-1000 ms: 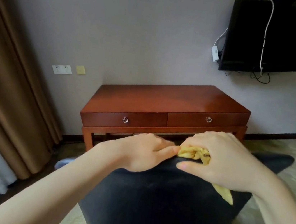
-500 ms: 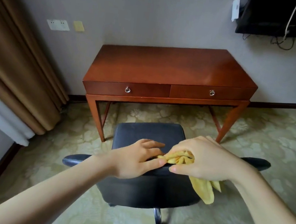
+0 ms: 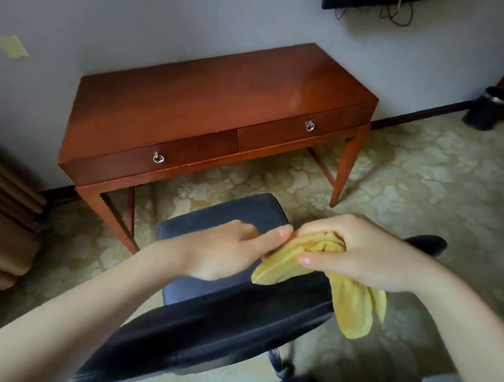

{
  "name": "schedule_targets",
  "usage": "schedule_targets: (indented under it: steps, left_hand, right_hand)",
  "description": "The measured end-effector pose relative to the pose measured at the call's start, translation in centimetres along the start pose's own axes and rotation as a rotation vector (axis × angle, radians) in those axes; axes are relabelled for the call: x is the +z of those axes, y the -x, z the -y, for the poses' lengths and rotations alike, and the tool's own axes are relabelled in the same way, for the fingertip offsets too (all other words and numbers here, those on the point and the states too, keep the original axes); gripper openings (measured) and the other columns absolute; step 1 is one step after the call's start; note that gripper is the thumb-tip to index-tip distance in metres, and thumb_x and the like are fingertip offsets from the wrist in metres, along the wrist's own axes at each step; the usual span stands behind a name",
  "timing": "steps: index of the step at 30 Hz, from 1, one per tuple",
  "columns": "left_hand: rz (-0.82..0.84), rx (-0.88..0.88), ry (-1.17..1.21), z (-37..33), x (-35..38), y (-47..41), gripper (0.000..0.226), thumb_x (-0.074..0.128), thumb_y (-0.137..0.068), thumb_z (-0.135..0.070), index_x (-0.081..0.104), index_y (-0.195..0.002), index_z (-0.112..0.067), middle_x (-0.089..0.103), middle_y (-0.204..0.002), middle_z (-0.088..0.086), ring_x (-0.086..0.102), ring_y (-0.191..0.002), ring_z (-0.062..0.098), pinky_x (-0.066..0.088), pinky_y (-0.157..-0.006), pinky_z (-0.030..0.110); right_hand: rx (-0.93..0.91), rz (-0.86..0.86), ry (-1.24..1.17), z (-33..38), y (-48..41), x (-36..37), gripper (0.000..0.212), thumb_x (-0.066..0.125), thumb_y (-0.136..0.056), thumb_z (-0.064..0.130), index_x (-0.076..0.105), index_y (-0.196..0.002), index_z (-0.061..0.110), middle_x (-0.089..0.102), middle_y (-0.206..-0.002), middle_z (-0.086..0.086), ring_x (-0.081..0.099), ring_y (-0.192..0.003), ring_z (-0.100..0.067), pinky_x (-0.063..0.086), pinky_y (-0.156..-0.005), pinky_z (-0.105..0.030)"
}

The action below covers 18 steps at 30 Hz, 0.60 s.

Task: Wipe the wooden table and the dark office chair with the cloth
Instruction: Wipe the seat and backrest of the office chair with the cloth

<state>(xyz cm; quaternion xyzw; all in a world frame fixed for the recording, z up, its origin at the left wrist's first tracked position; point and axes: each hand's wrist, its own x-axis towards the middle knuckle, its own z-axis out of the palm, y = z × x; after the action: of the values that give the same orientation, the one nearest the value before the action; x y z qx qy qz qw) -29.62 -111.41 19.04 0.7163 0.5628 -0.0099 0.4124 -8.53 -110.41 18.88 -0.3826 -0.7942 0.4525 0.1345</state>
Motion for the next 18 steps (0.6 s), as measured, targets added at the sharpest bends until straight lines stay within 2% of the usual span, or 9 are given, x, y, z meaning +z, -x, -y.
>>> schedule_targets:
  steps: [1, 3, 4, 6, 9, 11, 14, 16, 18]
  left_hand:
    - [-0.02, 0.001, 0.048, -0.3, -0.1, -0.8, 0.076, 0.015, -0.079, -0.074, 0.062, -0.087, -0.015, 0.058, -0.09, -0.003, 0.054, -0.077, -0.002, 0.034, -0.066, -0.004]
    - [0.032, 0.054, 0.167, -1.4, -0.5, -2.9, 0.071, 0.017, -0.092, -0.064, 0.07, -0.084, -0.018, 0.069, -0.088, -0.007, 0.06, -0.086, -0.004, 0.038, -0.08, 0.006]
    - [0.071, 0.063, 0.223, -1.9, -0.7, -4.1, 0.069, 0.018, -0.095, -0.06, 0.072, -0.089, -0.018, 0.073, -0.09, -0.005, 0.062, -0.095, 0.003, 0.041, -0.087, 0.015]
    - [0.116, 0.03, 0.376, -3.9, -0.9, -7.0, 0.056, 0.029, -0.096, -0.055, 0.07, -0.092, -0.018, 0.074, -0.089, -0.003, 0.065, -0.095, 0.013, 0.045, -0.09, 0.029]
    - [0.14, 0.057, 0.729, -7.8, -0.3, -11.0, 0.023, 0.05, -0.095, -0.033, 0.067, -0.096, -0.018, 0.073, -0.088, -0.003, 0.066, -0.088, 0.011, 0.048, -0.088, 0.032]
    - [0.137, 0.122, 0.892, -10.7, 0.4, -13.4, 0.017, 0.053, -0.093, -0.022, 0.065, -0.104, -0.016, 0.071, -0.096, 0.0, 0.065, -0.09, 0.011, 0.048, -0.088, 0.032]
    - [0.133, 0.259, 0.906, -16.1, 1.3, -17.4, 0.016, 0.056, -0.092, -0.015, 0.065, -0.104, -0.017, 0.069, -0.099, 0.001, 0.065, -0.092, 0.011, 0.044, -0.093, 0.034]
    - [0.153, 0.344, 0.824, -20.4, 2.2, -20.2, 0.015, 0.056, -0.091, -0.01, 0.066, -0.097, -0.019, 0.069, -0.094, -0.001, 0.064, -0.093, 0.012, 0.045, -0.094, 0.034]
    - [0.163, 0.423, 0.726, -24.2, 2.9, -22.8, 0.017, 0.054, -0.091, -0.004, 0.064, -0.094, -0.018, 0.067, -0.093, 0.001, 0.063, -0.095, 0.016, 0.047, -0.094, 0.035]
  right_hand:
    - [0.002, -0.044, -0.009, -0.2, -0.1, -0.4, 0.012, 0.061, -0.088, 0.031, 0.07, -0.096, 0.034, 0.069, -0.079, 0.006, 0.062, -0.072, -0.009, 0.047, -0.067, -0.023]
    - [0.007, -0.177, -0.014, -0.8, 0.0, -1.5, 0.016, 0.062, -0.087, 0.029, 0.07, -0.098, 0.039, 0.071, -0.087, 0.012, 0.065, -0.079, -0.007, 0.049, -0.073, -0.024]
    - [0.004, -0.272, -0.006, -1.2, 0.2, -2.0, 0.018, 0.063, -0.086, 0.029, 0.07, -0.098, 0.04, 0.071, -0.089, 0.014, 0.064, -0.081, -0.004, 0.049, -0.074, -0.022]
    - [-0.004, -0.493, 0.039, -2.5, 1.1, -3.5, 0.023, 0.064, -0.085, 0.025, 0.069, -0.103, 0.038, 0.068, -0.096, 0.021, 0.062, -0.092, 0.003, 0.046, -0.077, -0.01]
    - [0.0, -0.765, 0.252, -4.9, 2.9, -5.3, 0.035, 0.064, -0.086, 0.018, 0.063, -0.119, 0.03, 0.057, -0.112, 0.024, 0.053, -0.103, 0.006, 0.036, -0.087, -0.003]
    - [-0.004, -0.898, 0.404, -6.7, 4.0, -6.2, 0.044, 0.065, -0.086, 0.015, 0.058, -0.129, 0.025, 0.053, -0.127, 0.013, 0.049, -0.114, -0.003, 0.035, -0.095, -0.011]
    - [0.0, -0.959, 0.393, -9.9, 6.5, -8.9, 0.062, 0.067, -0.086, 0.022, 0.04, -0.141, 0.036, 0.04, -0.143, 0.007, 0.038, -0.128, -0.005, 0.03, -0.099, -0.008]
    - [0.012, -0.883, 0.22, -12.4, 9.0, -11.6, 0.076, 0.068, -0.081, 0.04, 0.024, -0.142, 0.052, 0.028, -0.149, 0.015, 0.027, -0.136, 0.001, 0.027, -0.101, -0.006]
    - [-0.018, -0.865, -0.006, -14.7, 11.9, -14.6, 0.079, 0.066, -0.077, 0.049, 0.02, -0.141, 0.056, 0.028, -0.148, 0.023, 0.029, -0.137, -0.001, 0.029, -0.106, -0.01]
